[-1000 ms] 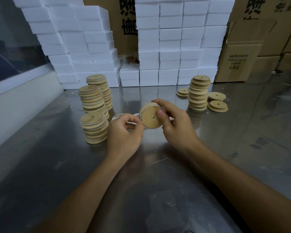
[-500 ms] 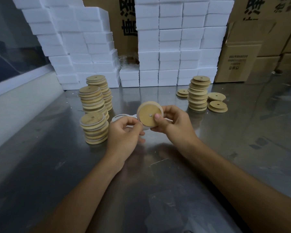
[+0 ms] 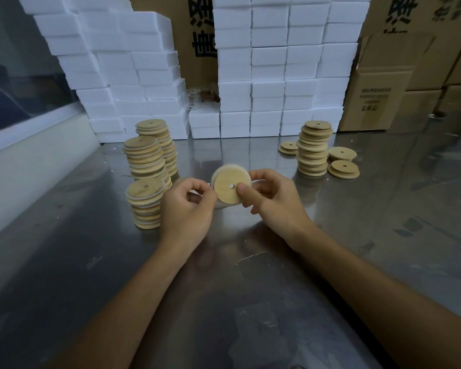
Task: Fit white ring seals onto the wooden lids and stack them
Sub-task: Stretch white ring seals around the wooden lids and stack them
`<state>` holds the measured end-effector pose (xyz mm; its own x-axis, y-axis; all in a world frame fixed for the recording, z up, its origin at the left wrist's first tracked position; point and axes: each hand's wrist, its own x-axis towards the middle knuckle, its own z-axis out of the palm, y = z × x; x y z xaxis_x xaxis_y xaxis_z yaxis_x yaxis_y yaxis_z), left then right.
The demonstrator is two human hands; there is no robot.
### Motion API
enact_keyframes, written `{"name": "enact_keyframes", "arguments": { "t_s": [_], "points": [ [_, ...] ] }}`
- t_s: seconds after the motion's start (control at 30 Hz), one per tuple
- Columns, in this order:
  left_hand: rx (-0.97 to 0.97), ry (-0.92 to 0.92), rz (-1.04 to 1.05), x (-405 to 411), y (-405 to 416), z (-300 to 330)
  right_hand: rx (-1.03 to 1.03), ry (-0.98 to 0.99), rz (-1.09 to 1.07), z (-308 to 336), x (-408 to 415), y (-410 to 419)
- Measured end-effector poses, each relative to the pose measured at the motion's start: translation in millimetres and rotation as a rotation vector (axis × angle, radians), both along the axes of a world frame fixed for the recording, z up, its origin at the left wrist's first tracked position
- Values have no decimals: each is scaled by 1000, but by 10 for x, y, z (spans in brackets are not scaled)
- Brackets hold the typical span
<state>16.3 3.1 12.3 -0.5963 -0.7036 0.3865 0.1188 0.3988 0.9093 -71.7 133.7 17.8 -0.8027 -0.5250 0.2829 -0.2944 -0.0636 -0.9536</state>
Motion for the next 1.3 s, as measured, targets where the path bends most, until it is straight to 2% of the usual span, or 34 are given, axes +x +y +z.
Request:
{"name": "enact_keyframes", "arguments": {
  "t_s": [0.13, 0.2, 0.4, 0.57, 0.8, 1.13, 1.3],
  "points": [
    [-102, 26, -11, 31, 29, 97, -34, -58, -48, 10, -41, 38],
    [-77, 60, 3, 53, 27, 179, -6, -58, -78, 5, -59, 52],
    [259, 146, 65, 190, -199, 425, 32, -64, -127, -41, -99, 57],
    [425, 248, 174, 348, -420, 626, 35, -71, -137, -73, -124, 44],
    [542, 103, 315, 427, -682, 566, 39, -74, -138, -88, -135, 37],
    [637, -56, 298, 405, -889, 382, 39, -81, -143, -91, -135, 36],
    [633, -43, 318, 384, -890, 369, 36, -83, -153, -98, -145, 46]
  ]
}}
